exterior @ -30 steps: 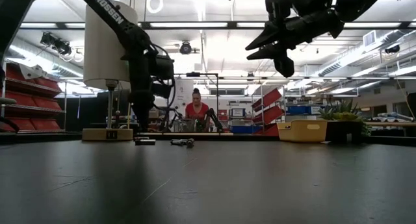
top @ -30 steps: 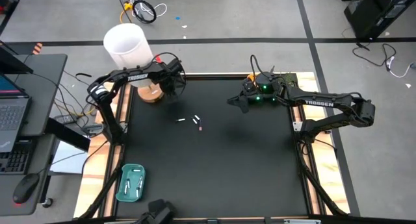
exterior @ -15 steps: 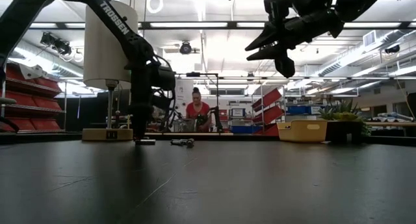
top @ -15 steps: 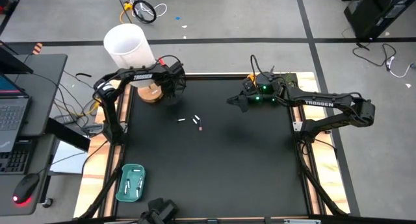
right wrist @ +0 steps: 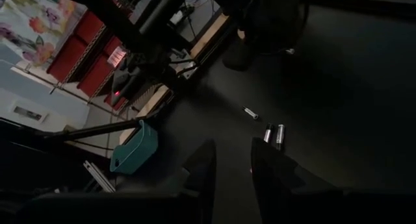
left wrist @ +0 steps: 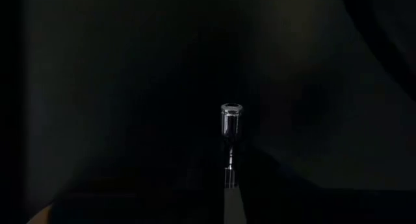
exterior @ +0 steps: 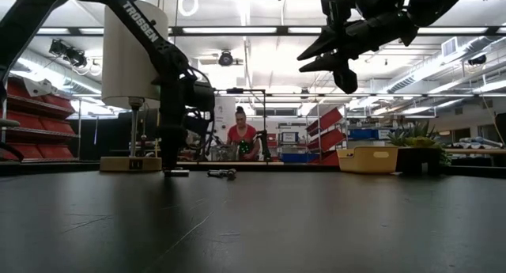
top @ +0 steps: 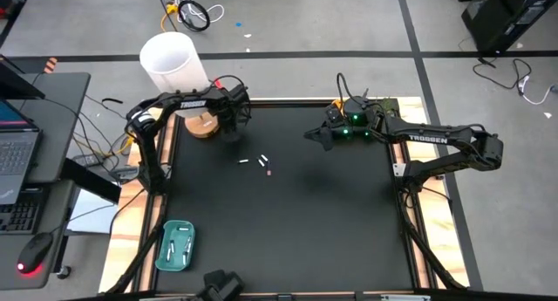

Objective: Sort batteries
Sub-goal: Put the silver battery into the blue bin

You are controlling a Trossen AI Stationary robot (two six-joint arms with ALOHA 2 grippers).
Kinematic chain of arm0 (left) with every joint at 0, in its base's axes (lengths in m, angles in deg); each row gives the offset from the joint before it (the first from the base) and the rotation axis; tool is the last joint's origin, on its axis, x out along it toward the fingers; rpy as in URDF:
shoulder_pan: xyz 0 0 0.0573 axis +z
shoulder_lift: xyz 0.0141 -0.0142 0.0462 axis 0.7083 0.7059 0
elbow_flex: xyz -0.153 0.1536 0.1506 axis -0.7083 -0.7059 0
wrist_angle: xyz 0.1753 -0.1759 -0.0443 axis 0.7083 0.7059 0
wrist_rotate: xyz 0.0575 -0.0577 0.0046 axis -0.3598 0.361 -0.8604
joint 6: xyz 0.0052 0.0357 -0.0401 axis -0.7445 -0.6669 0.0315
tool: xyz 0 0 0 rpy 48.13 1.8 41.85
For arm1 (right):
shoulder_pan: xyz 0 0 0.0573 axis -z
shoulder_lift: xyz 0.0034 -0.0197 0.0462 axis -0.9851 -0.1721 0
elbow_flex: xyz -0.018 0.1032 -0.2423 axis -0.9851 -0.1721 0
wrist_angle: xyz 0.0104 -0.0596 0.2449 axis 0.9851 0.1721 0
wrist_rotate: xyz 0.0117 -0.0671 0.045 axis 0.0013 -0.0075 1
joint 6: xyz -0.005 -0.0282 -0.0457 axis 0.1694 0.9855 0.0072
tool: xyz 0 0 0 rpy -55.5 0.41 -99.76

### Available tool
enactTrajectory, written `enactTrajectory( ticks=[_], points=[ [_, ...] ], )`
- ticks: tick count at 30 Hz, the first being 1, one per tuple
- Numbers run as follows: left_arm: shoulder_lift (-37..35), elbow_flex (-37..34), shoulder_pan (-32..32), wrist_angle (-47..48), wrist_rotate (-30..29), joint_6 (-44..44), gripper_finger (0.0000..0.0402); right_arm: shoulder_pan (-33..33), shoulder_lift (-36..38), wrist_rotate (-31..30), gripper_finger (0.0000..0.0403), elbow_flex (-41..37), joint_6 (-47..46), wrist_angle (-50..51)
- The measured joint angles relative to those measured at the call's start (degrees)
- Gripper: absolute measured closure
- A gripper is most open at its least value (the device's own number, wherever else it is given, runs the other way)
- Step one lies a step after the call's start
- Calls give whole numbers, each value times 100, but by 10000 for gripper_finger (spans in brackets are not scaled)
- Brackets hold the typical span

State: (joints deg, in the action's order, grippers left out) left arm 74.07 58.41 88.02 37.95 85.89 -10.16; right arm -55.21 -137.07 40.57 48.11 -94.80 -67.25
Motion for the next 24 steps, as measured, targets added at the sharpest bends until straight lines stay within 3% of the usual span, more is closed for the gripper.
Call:
enactTrajectory(
  ticks=[11, 20, 24],
  points=[
    [-132, -29, -258, -28, -600, 261, 373, 0, 0, 15, 318, 0, 9, 0],
    [-751, 386, -256, 92, -348, 1005, 374, 0, 0, 18, 318, 0, 104, -9],
    [-873, 805, -257, 422, 115, 1391, 374, 0, 0, 139, 318, 0, 106, -14]
  ],
)
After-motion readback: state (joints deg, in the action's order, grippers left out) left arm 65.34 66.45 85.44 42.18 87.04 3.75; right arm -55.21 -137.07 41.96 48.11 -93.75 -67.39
